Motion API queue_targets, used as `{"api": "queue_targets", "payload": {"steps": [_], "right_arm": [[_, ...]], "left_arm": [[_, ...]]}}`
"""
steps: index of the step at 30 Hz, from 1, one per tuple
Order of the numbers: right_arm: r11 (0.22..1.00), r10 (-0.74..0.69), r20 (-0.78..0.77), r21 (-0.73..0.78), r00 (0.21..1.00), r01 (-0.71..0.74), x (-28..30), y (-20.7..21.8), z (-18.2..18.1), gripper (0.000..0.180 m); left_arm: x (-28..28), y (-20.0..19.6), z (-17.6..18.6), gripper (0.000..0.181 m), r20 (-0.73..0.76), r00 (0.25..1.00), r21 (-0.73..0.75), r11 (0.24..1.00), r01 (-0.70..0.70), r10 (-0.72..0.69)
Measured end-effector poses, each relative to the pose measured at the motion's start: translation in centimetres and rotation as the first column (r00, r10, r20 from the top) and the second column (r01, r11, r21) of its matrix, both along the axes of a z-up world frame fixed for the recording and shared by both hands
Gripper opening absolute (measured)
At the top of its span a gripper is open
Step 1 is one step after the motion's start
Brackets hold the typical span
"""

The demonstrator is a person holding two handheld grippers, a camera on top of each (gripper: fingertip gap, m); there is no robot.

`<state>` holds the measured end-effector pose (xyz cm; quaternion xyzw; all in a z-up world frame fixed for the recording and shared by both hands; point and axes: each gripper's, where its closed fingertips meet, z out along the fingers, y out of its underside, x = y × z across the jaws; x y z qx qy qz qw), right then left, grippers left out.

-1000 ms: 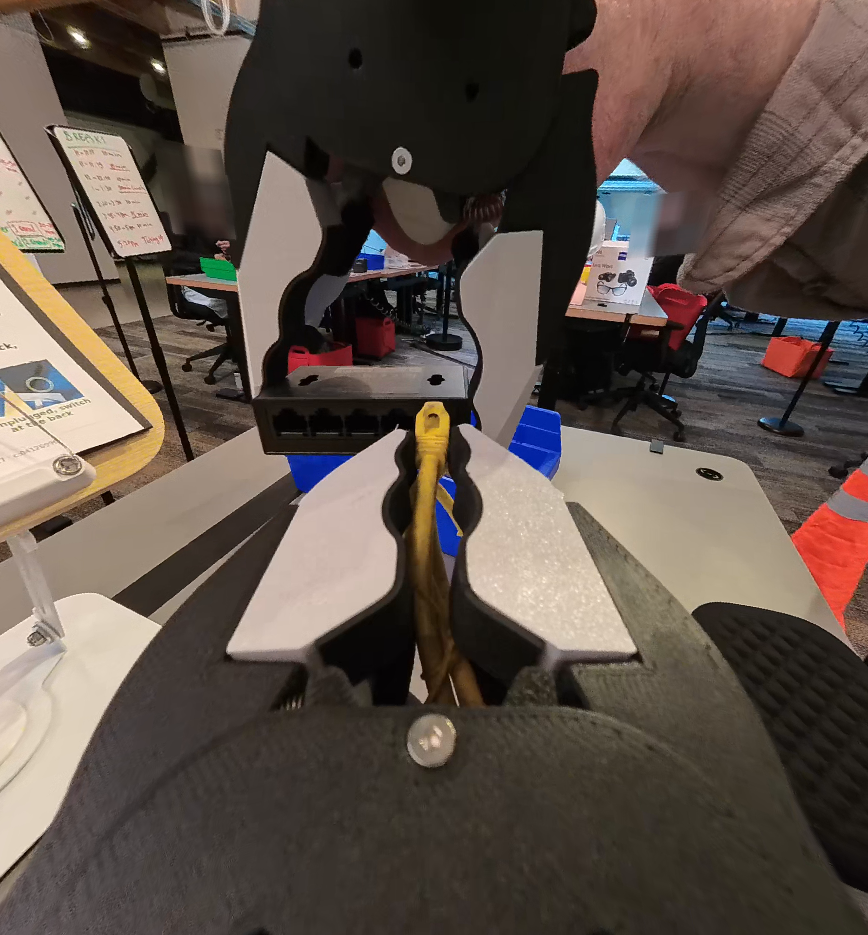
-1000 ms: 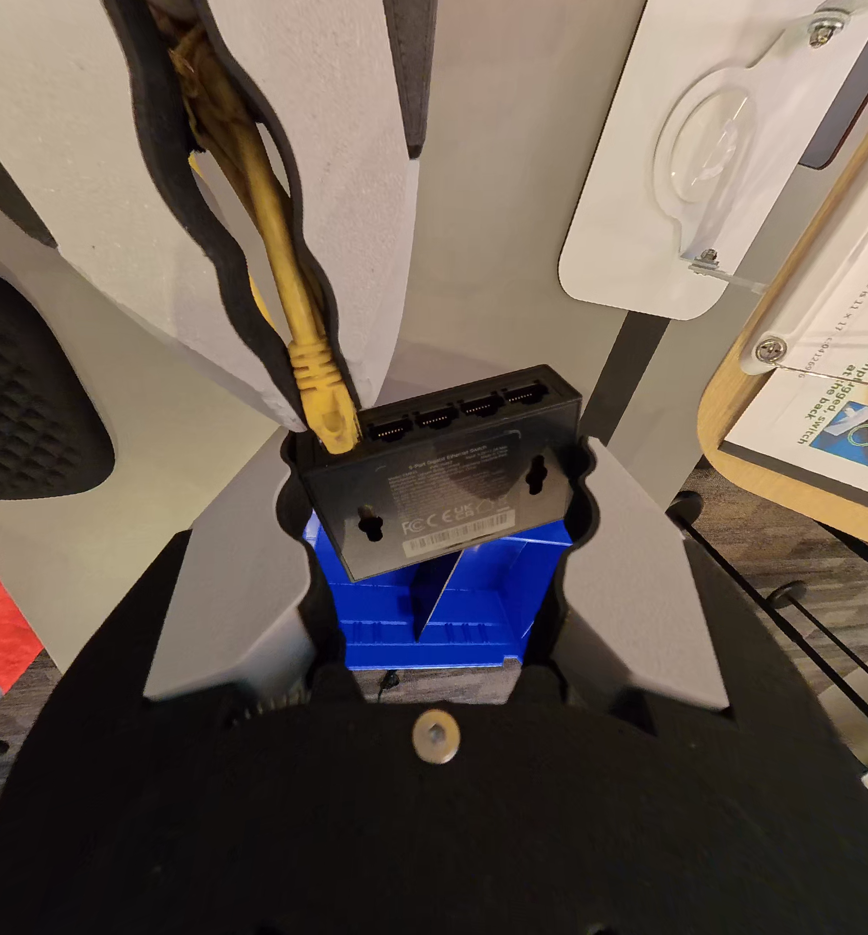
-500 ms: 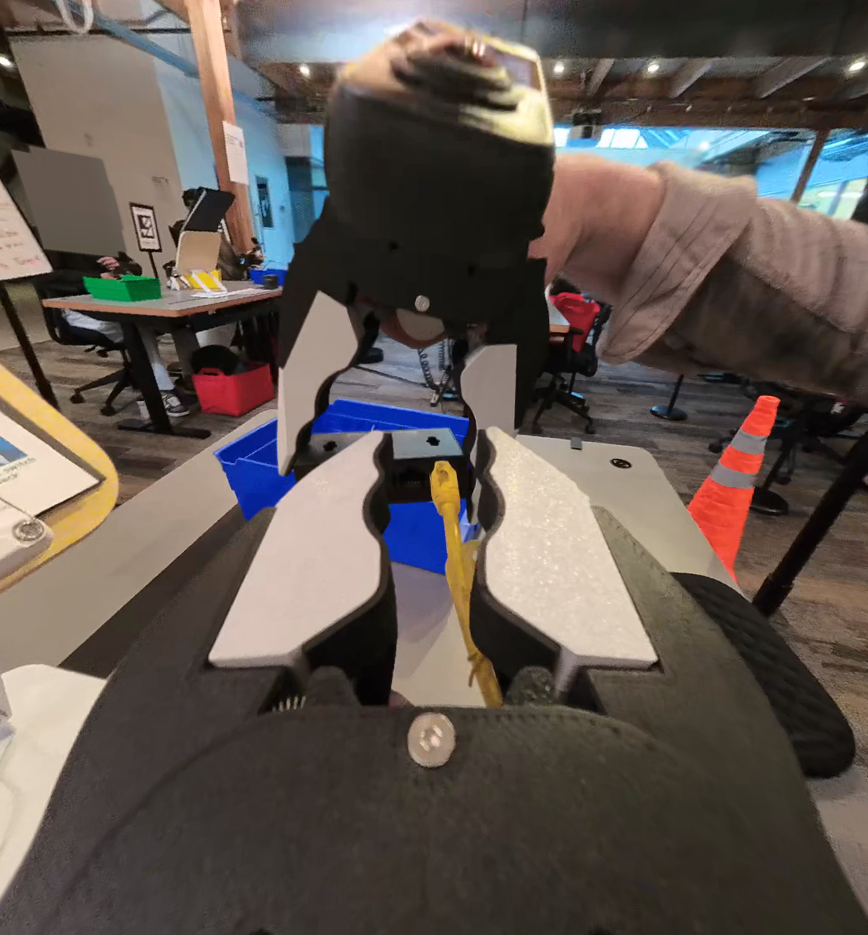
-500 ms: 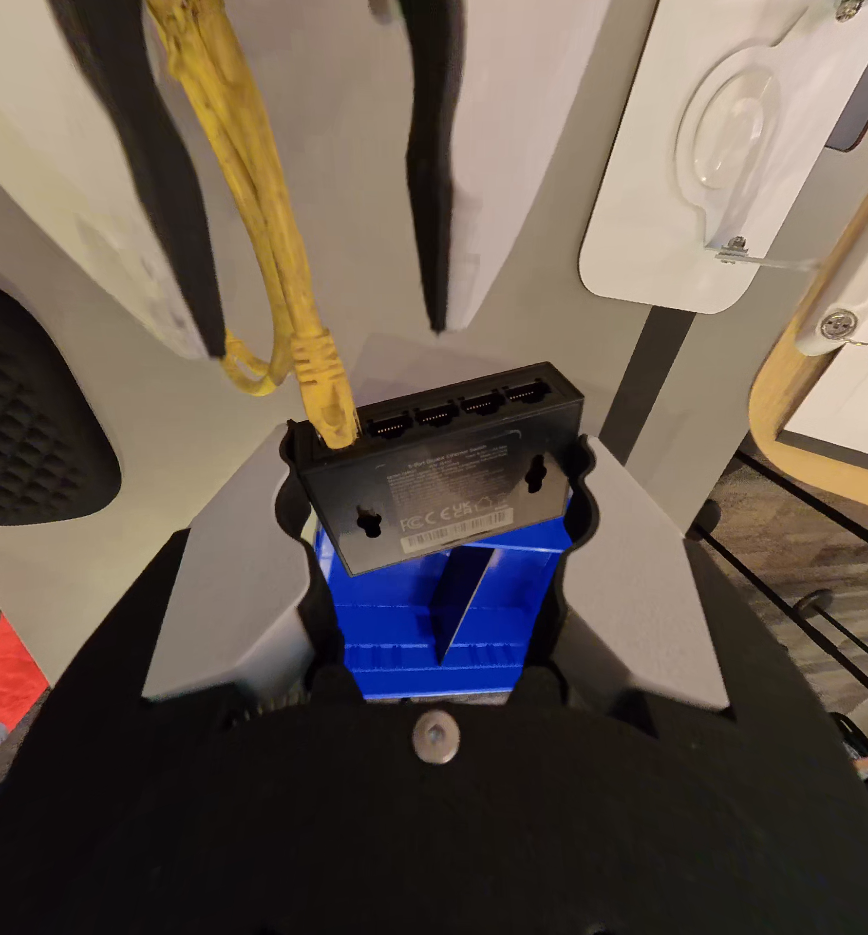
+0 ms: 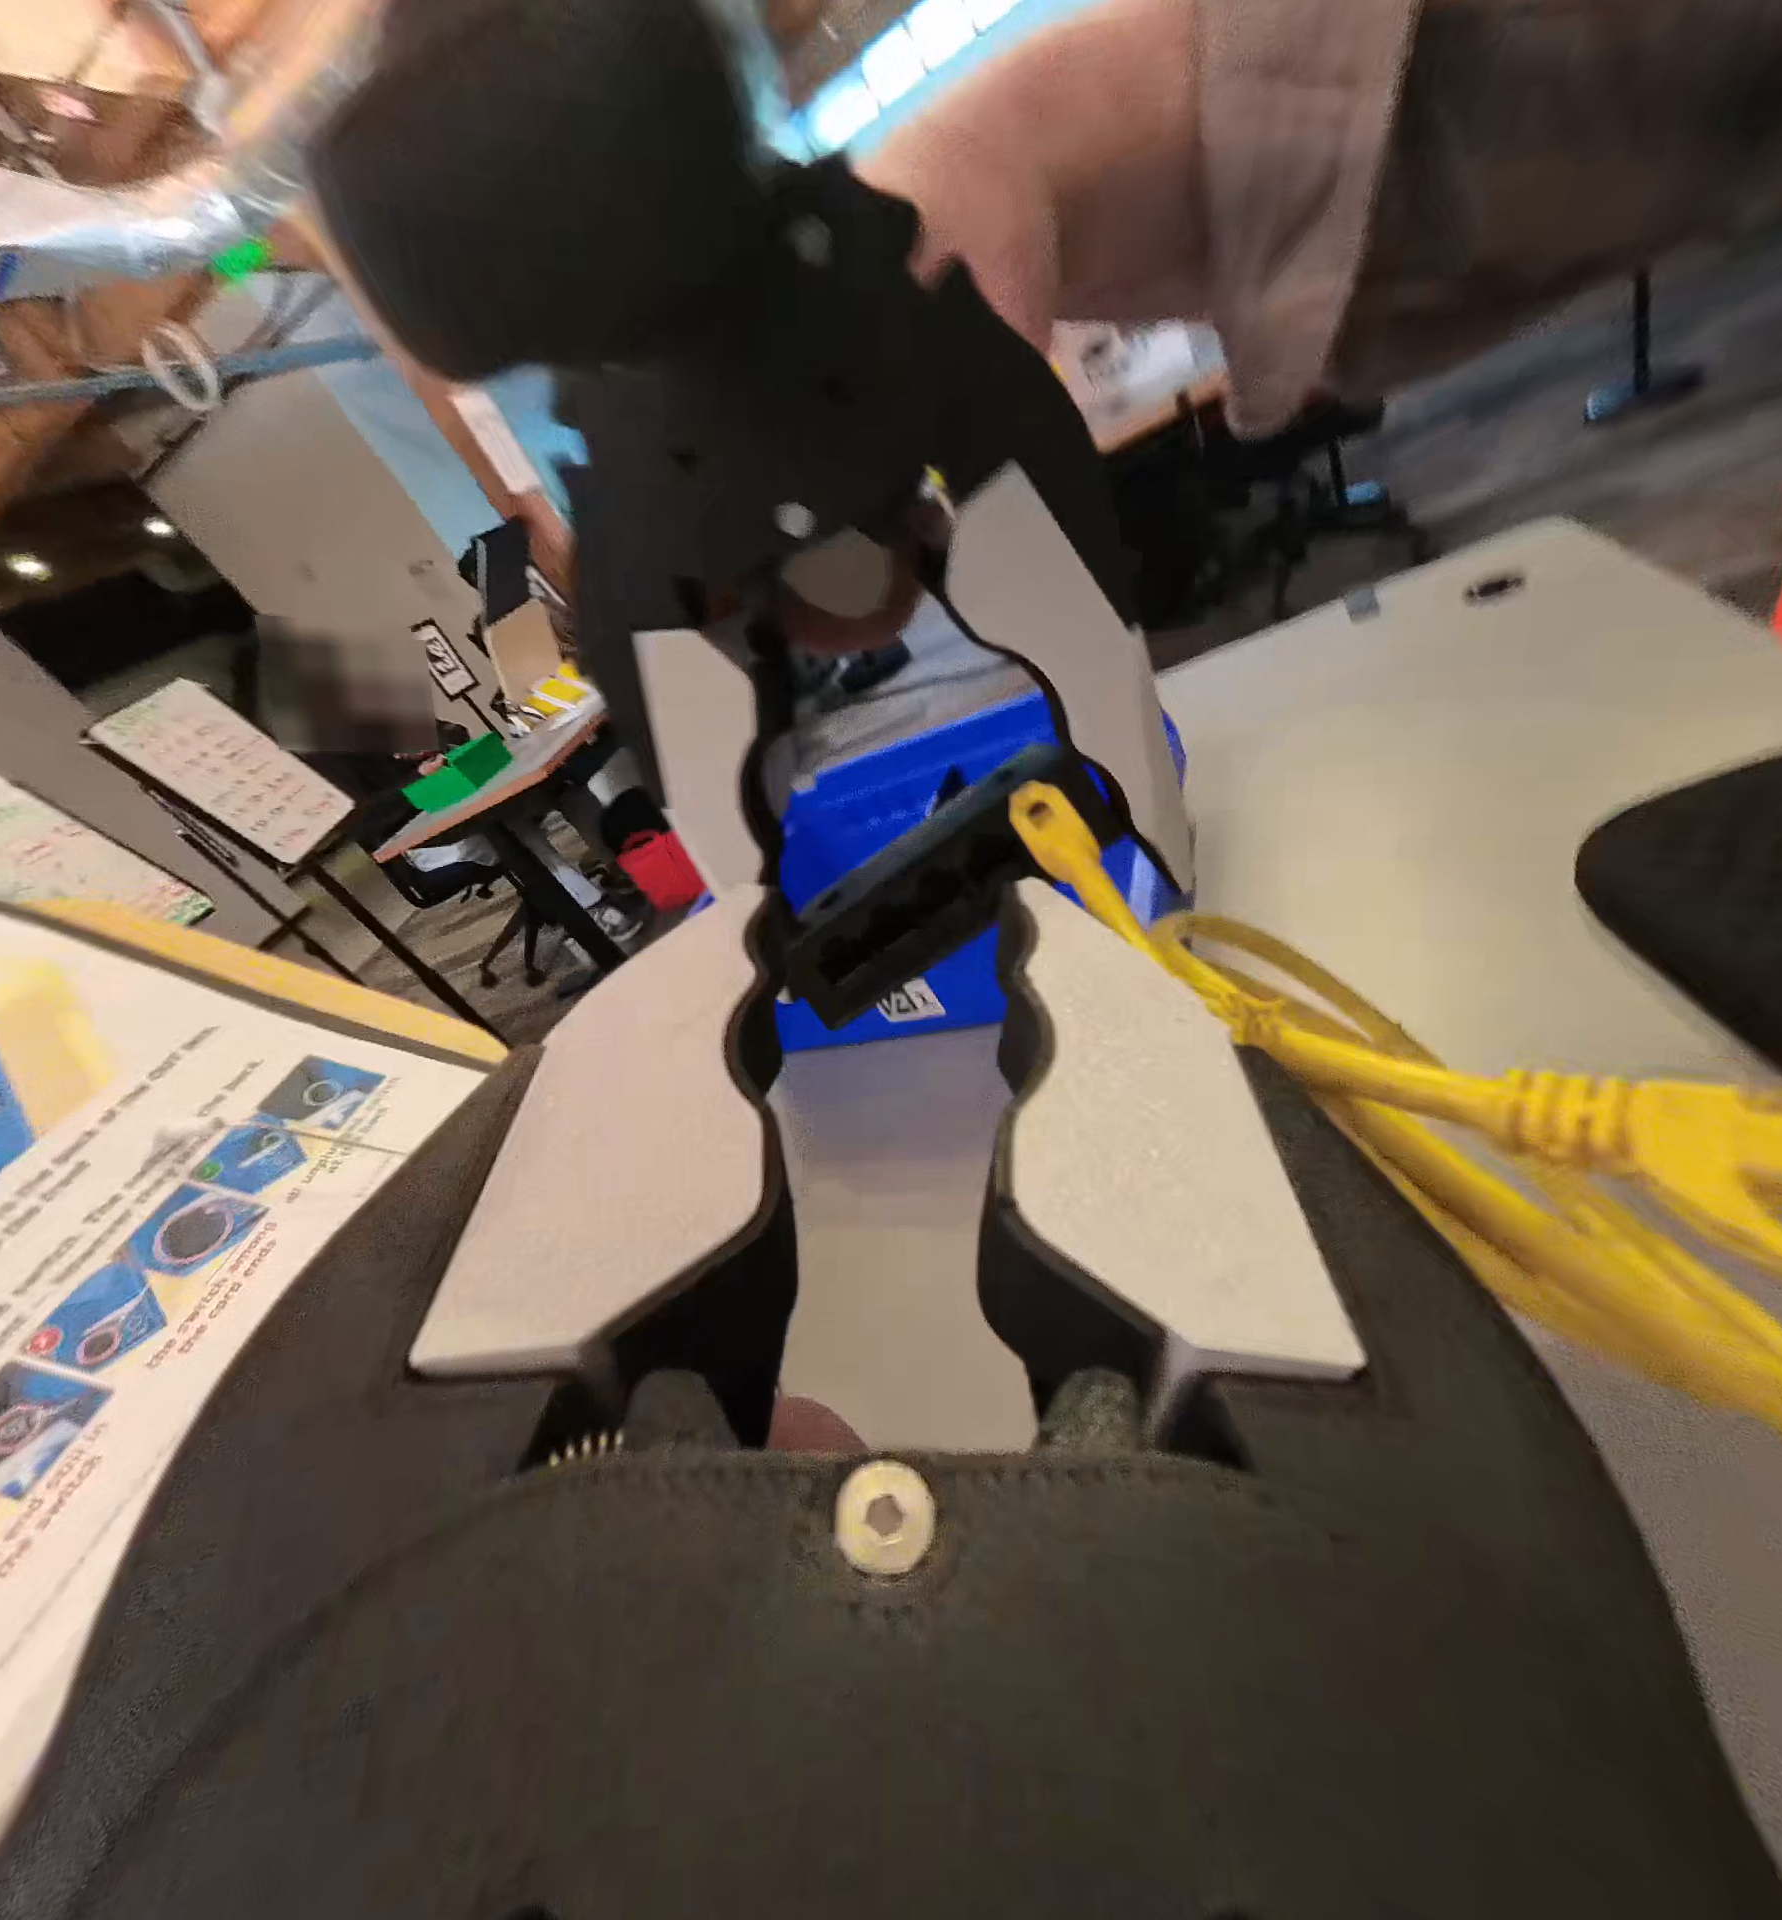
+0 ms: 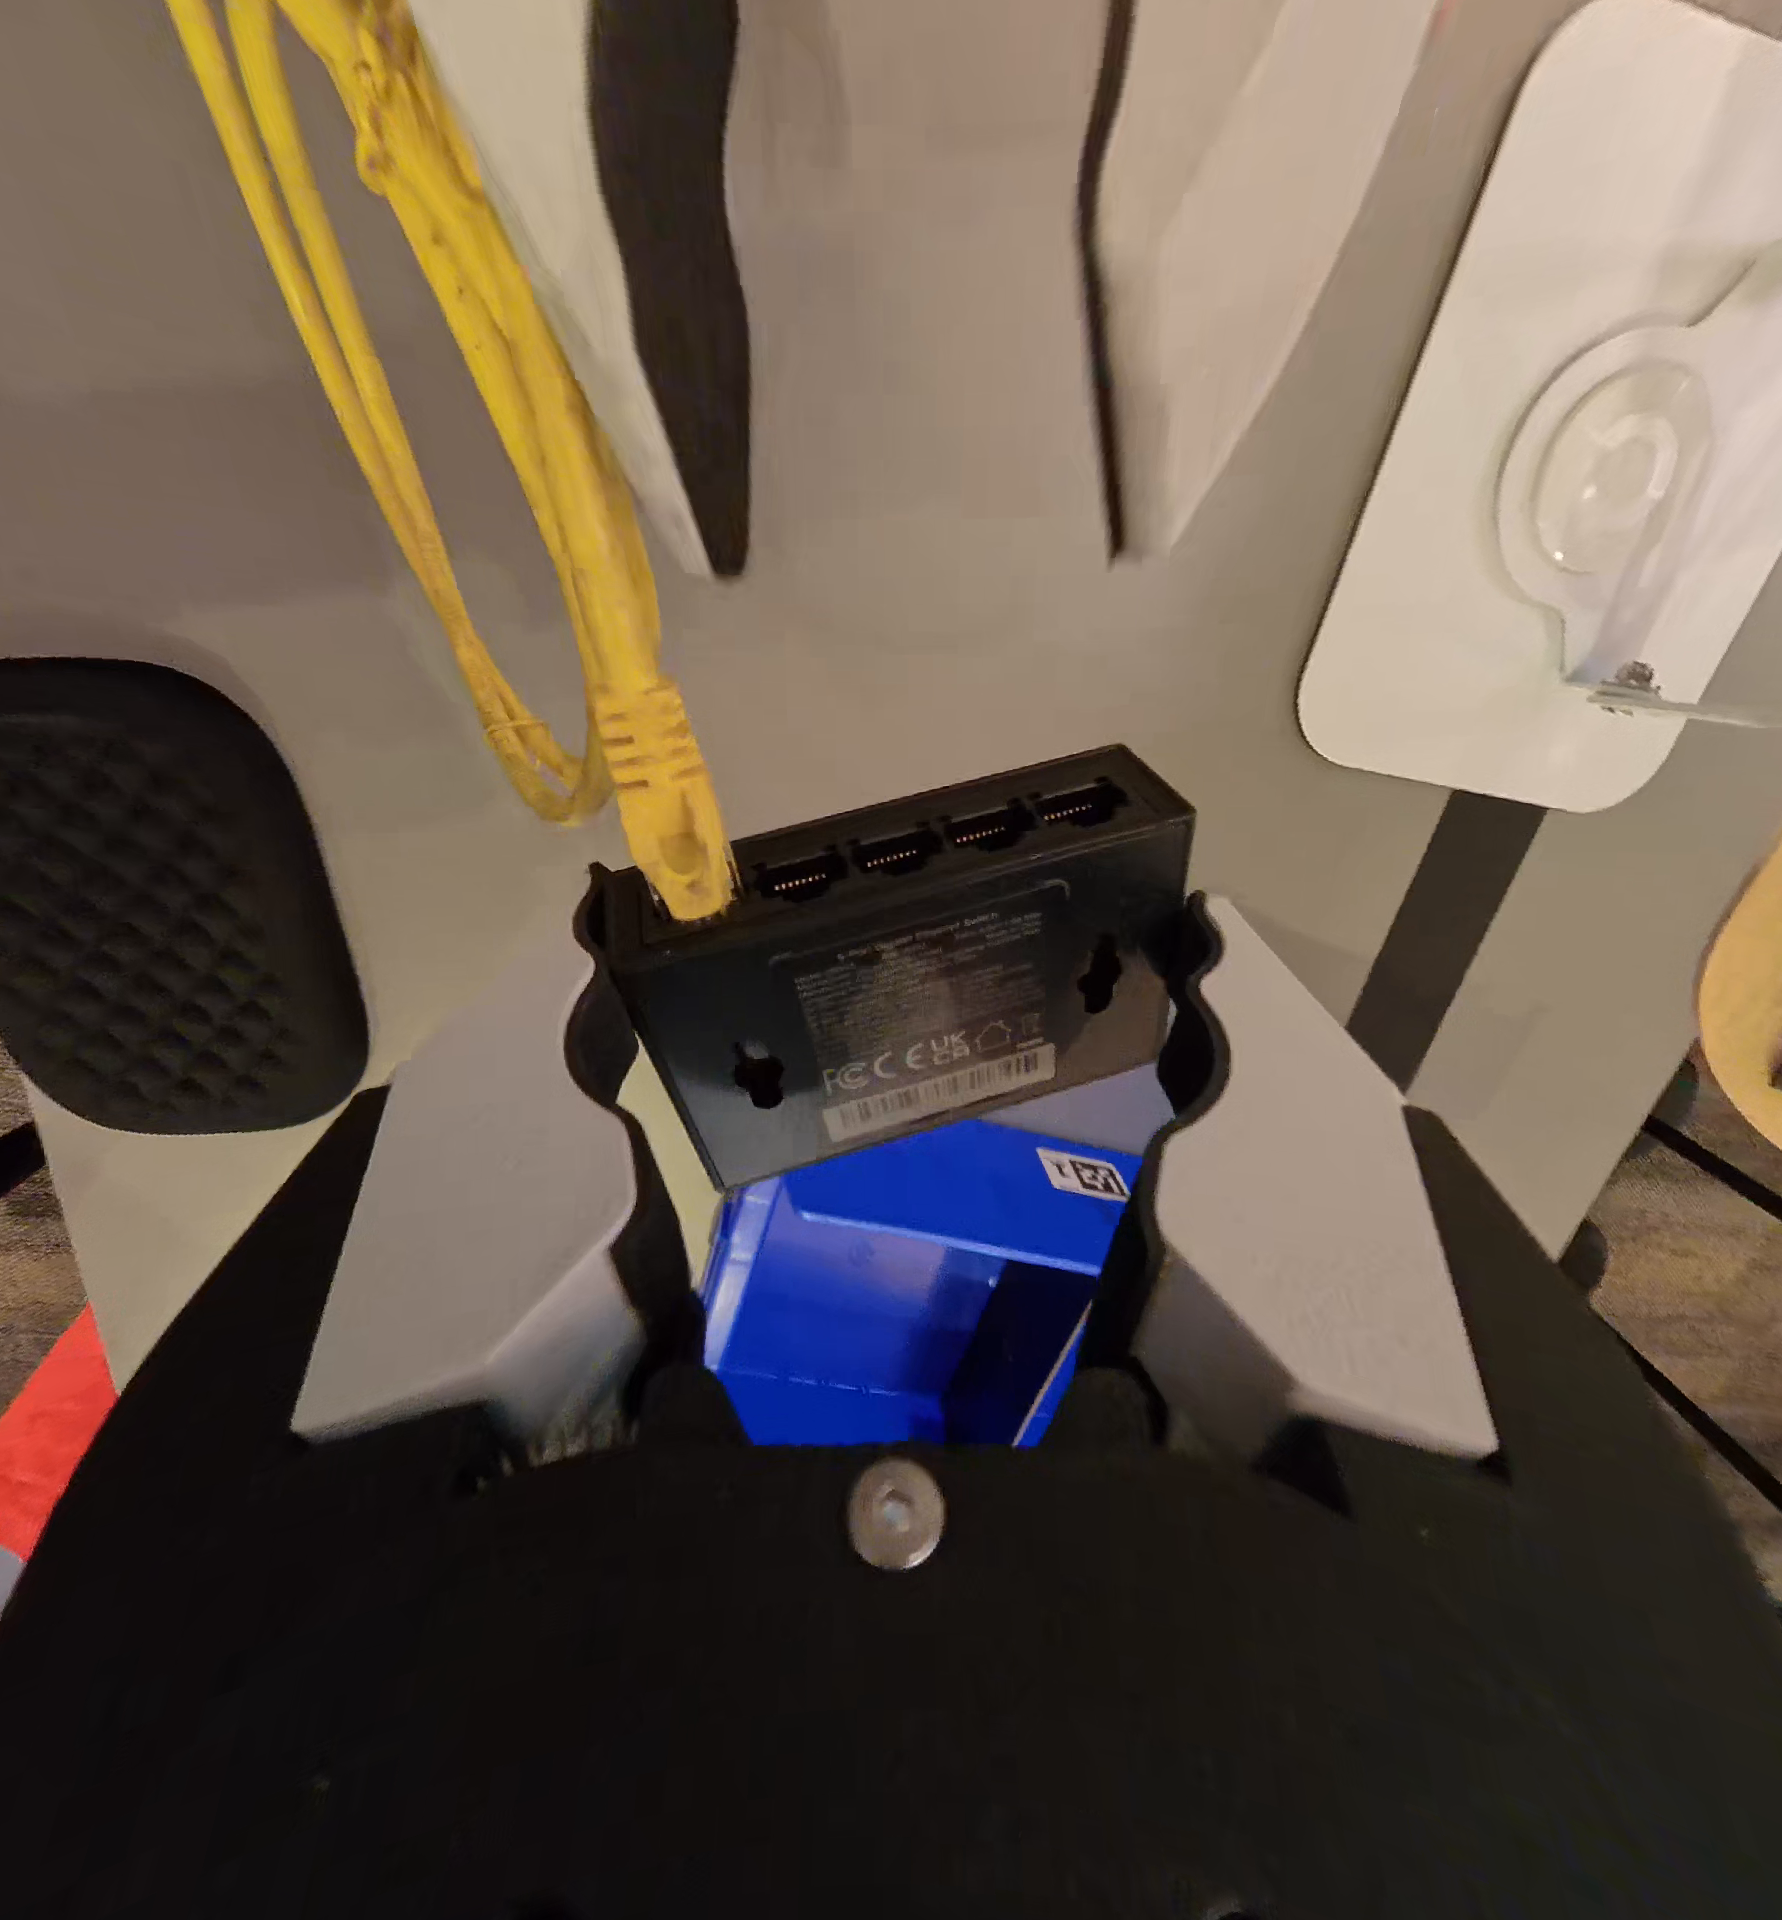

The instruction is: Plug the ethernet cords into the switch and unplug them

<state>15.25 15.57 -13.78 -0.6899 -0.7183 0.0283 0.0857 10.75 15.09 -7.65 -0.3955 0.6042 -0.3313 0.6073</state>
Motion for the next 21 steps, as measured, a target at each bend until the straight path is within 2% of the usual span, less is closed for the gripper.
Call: {"api": "queue_targets", "payload": {"steps": [9,13,16,21], "right_arm": [[0.994,0.045,-0.033,-0.096,0.998,-0.048,-1.5,-1.9,-1.2,0.104],[0.989,0.070,-0.063,-0.125,0.996,-0.077,-2.7,-2.7,-1.5,0.104],[0.987,0.078,-0.064,-0.134,0.995,-0.086,-3.1,-2.9,-1.8,0.104],[0.991,0.055,-0.049,-0.117,0.997,-0.061,-3.0,-2.5,-2.3,0.100]], "left_arm": [[1.8,-1.4,-3.1,0.052,-0.126,0.991,0.299,0.954,-0.008,0.048],[2.7,-1.4,-4.0,0.046,-0.150,0.983,0.401,0.915,-0.041,0.110],[3.5,-1.6,-5.1,0.035,-0.179,0.975,0.436,0.899,-0.042,0.132],[3.6,-1.2,-5.7,0.032,-0.195,0.966,0.460,0.886,-0.062,0.169]]}}
